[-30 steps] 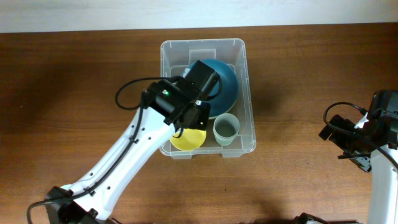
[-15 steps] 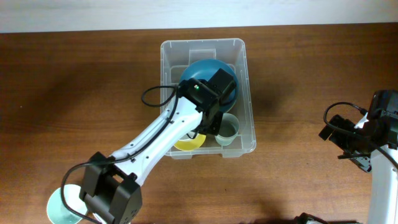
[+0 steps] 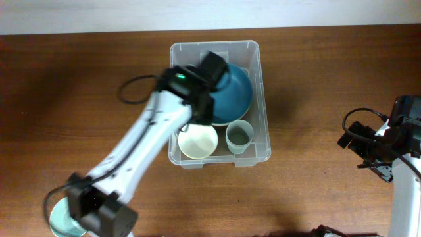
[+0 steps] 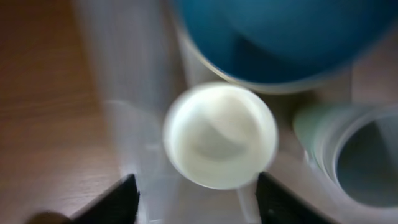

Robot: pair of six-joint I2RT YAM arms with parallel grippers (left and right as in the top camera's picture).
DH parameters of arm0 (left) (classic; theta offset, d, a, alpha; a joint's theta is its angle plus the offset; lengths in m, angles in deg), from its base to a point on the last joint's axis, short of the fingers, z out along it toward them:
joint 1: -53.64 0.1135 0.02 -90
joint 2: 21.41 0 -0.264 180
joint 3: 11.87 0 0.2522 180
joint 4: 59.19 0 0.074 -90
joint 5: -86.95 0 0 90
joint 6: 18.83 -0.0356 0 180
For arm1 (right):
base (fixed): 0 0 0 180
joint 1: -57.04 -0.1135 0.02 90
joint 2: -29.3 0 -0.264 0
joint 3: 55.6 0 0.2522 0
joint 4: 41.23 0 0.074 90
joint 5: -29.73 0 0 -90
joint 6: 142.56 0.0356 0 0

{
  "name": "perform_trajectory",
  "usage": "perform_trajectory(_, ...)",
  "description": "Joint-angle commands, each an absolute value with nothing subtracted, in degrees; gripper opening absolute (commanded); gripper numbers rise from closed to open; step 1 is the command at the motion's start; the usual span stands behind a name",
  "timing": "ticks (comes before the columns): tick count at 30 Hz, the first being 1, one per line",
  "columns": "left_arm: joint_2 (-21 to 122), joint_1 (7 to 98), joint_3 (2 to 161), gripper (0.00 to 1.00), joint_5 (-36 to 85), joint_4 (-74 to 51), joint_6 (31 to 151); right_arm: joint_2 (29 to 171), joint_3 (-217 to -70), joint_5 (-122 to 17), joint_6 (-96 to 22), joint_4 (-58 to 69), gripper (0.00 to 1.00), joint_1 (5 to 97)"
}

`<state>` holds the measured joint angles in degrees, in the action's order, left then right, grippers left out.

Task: Pack container
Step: 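Stack the white bowl into the yellow bowl and release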

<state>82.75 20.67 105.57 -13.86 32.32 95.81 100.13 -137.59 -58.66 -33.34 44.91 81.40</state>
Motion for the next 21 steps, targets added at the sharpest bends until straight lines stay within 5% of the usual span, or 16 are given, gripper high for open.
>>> perform_trajectory(1,73.5,30.1,107.6,0.61,-16.8,35.0,109.4,100.1,-137.5,-58.3,-33.7,44.9,0.99,81.8)
perform_trajectory(3,70.8,37.7,107.6,0.62,-16.9,39.6,119.1,100.1,-137.5,-58.3,-33.7,44.9,0.99,81.8)
perform_trajectory(8,68.6,52.4,107.3,0.82,-18.5,49.3,131.4,100.1,-137.5,-58.3,-33.6,44.9,0.99,81.8)
perform_trajectory(21,67.5,76.8,80.4,0.87,-18.9,40.6,131.6,100.1,-137.5,-58.3,-33.6,44.9,0.99,81.8)
